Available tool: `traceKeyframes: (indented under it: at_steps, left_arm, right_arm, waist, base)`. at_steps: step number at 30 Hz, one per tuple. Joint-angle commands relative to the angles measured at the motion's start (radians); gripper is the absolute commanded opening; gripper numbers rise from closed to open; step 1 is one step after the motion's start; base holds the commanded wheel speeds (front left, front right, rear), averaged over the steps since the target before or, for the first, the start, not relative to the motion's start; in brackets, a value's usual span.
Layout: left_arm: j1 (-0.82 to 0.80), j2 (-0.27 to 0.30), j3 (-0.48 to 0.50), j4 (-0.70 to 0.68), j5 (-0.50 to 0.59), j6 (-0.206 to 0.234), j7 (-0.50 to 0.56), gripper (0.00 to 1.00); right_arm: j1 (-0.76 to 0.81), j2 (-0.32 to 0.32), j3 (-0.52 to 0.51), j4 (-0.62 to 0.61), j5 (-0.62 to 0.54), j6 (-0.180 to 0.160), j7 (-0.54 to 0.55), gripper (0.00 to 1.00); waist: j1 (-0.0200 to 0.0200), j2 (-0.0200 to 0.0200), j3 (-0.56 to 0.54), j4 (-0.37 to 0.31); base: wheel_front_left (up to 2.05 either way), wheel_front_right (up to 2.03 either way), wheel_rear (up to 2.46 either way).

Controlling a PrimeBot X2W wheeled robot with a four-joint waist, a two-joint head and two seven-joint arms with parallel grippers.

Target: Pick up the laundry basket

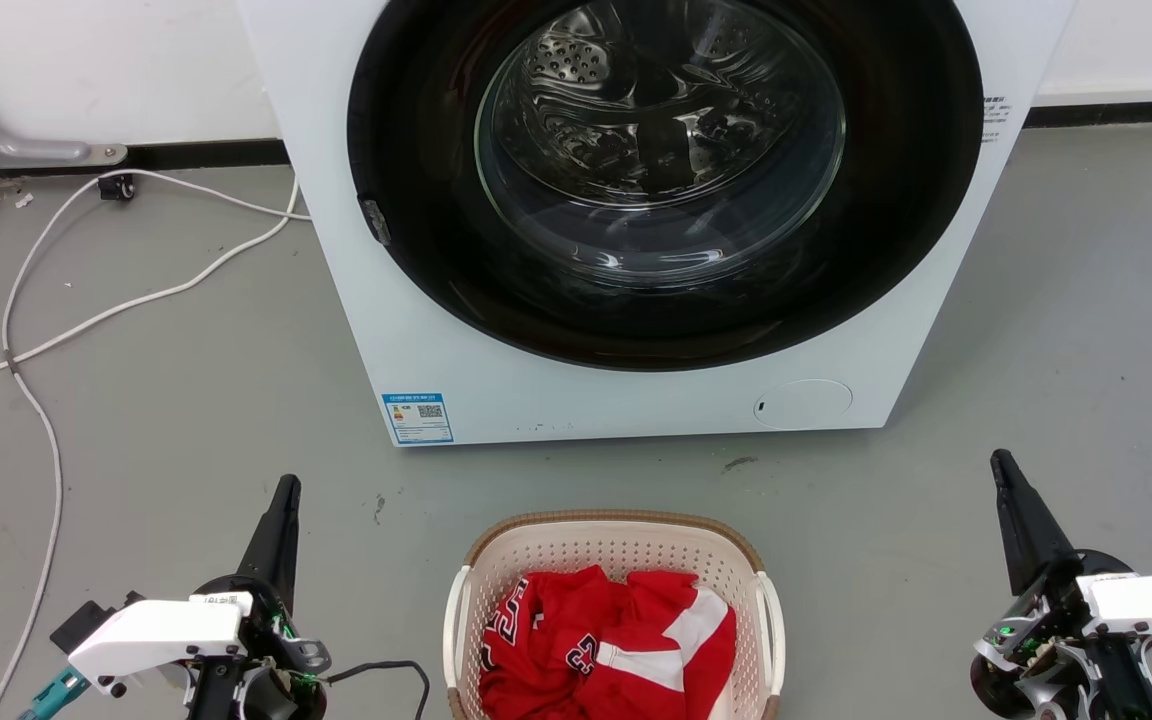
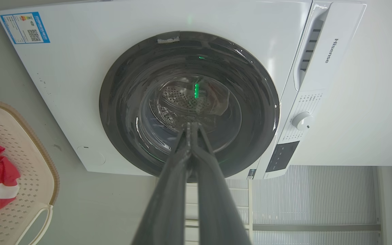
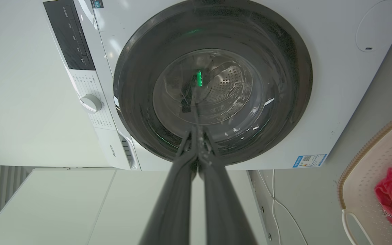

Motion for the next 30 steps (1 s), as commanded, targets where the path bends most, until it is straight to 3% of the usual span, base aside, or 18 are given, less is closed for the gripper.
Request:
traceKeyframes:
  at_steps: [1, 23, 24, 30]
  left_arm:
    - [-0.009, -0.001, 0.002, 0.0, -0.002, -0.004, 0.002, 0.0]
    - [-0.009, -0.001, 0.002, 0.0, -0.002, -0.004, 0.002, 0.0]
    - [0.0, 0.0, 0.0, 0.0, 0.0, 0.0, -0.001, 1.0]
    - [0.019, -0.002, -0.005, 0.008, 0.017, 0.002, -0.02, 1.0]
  right_arm:
    - [-0.01, -0.001, -0.001, 0.0, 0.004, 0.0, 0.001, 0.0]
    - [-0.01, -0.001, -0.001, 0.0, 0.004, 0.0, 0.001, 0.0]
    - [0.0, 0.0, 0.0, 0.0, 0.0, 0.0, -0.001, 1.0]
    - [0.02, 0.001, 0.006, 0.018, -0.019, 0.0, -0.02, 1.0]
  waist:
    - [0.0, 0.0, 0.0, 0.0]
    - [0.0, 0.0, 0.0, 0.0]
    - [0.0, 0.0, 0.0, 0.0]
    - [0.0, 0.0, 0.001, 0.0]
  base:
    - [0.0, 0.0, 0.0]
    - [0.0, 0.0, 0.0]
    - [0.0, 0.0, 0.0]
    - [0.0, 0.0, 0.0]
